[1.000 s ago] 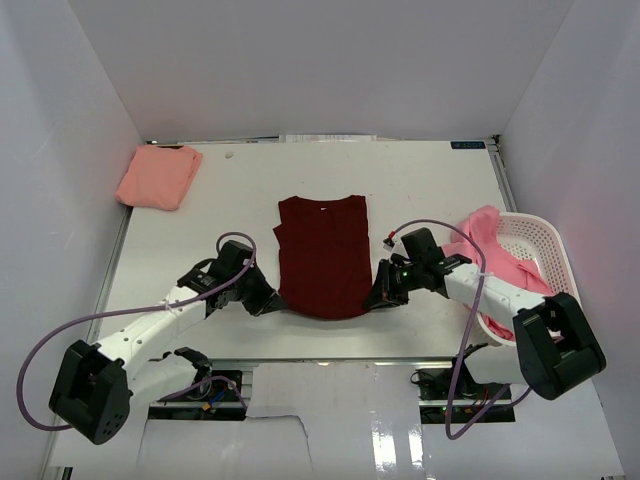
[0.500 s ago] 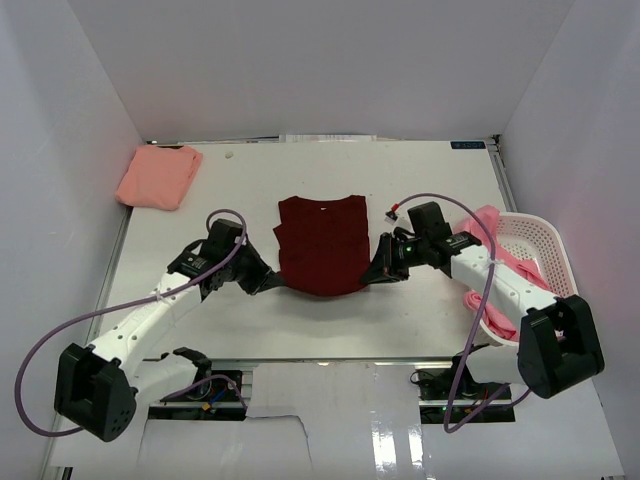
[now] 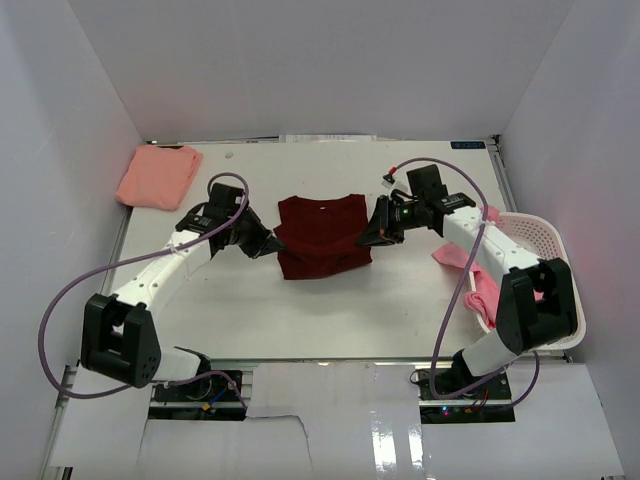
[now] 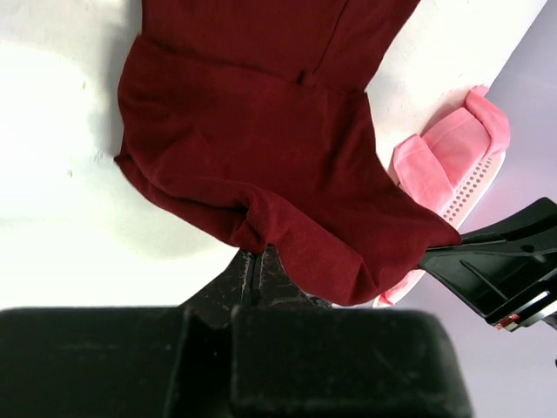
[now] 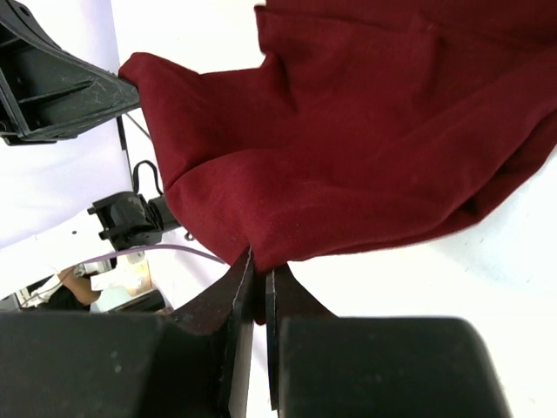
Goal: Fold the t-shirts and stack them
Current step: Fold the long partially folded tshirt into a neat square
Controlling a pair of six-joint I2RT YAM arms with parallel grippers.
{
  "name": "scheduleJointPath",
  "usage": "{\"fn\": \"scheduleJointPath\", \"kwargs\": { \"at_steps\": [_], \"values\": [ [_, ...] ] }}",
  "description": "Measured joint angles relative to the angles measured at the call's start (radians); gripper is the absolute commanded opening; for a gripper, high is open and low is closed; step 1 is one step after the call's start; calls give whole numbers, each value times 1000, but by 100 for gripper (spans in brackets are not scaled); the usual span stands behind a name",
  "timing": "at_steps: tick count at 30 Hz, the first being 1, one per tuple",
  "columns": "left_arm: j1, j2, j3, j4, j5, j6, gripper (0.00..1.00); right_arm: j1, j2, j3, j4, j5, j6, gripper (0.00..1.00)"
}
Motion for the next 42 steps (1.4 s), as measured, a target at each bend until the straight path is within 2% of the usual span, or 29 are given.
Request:
{"fn": "scheduleJointPath", "kwargs": {
  "at_steps": [8,16,24,33,42],
  "values": [
    [35,176,146,23,27,53,0,-31,140,116,-9,-26,-15,8],
    [42,172,164,45,58,67,0,-37,143,128,-8,-42,-31,8],
    [16,-65,-96,30,113,13,0,-30,-74,-187,9,-65,-12,8],
    [-136,-241,-296,14,132,-94,0,45,-312,-518,44,-58,64,8],
    [-191,-358,-440,-15,159,-156,0,72,-431,-679,57,-56,127,8]
  ]
}}
